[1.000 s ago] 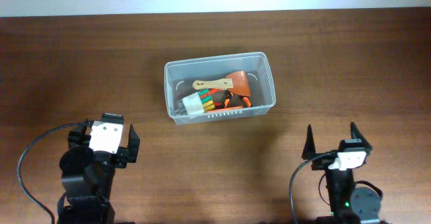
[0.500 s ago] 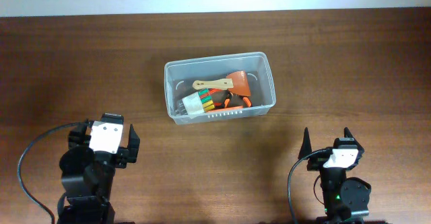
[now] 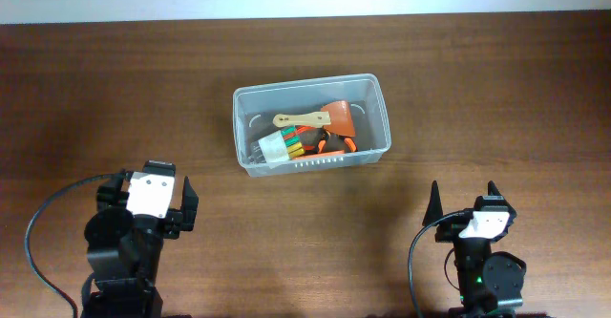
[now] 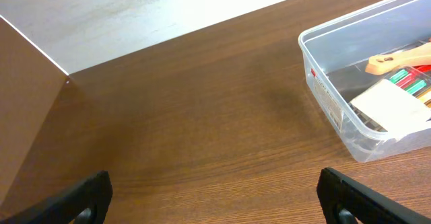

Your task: Pack container

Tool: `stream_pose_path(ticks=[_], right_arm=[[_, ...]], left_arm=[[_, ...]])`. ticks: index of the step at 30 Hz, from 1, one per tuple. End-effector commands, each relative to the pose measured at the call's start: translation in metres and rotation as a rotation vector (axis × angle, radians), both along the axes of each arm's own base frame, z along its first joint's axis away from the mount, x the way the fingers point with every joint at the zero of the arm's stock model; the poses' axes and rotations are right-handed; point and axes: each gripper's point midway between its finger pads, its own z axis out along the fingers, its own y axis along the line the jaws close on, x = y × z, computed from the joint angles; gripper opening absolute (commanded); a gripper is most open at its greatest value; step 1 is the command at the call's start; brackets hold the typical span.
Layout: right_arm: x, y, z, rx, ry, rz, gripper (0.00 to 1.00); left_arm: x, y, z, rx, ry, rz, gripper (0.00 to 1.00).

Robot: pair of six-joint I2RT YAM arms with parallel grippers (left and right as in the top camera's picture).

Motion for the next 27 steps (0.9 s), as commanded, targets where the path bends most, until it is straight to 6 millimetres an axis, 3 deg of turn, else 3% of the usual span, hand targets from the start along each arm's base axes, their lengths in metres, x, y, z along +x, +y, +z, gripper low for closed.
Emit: stream_pose_path(ticks=[1,24,27], right_arm=[[-0.0002,-0.0008,-0.0026,0.008,-0.001,-0.01,0.99],[-0.0002,-0.0008,-0.0025,0.008,-0.001,-0.01,0.99],[-0.0002,-0.0008,-0.0025,0.008,-0.001,-0.01,0.99]], left_arm=[[-0.0007,-0.0024,-0.0024,-0.018,-0.001,-0.007,0.99],[-0.0008,-0.0023,-0.0021,-0.017,-0.002,-0.007,0.99],[-0.0094,-0.0064,-0.0078,-0.024,0.025,-0.022,0.99]])
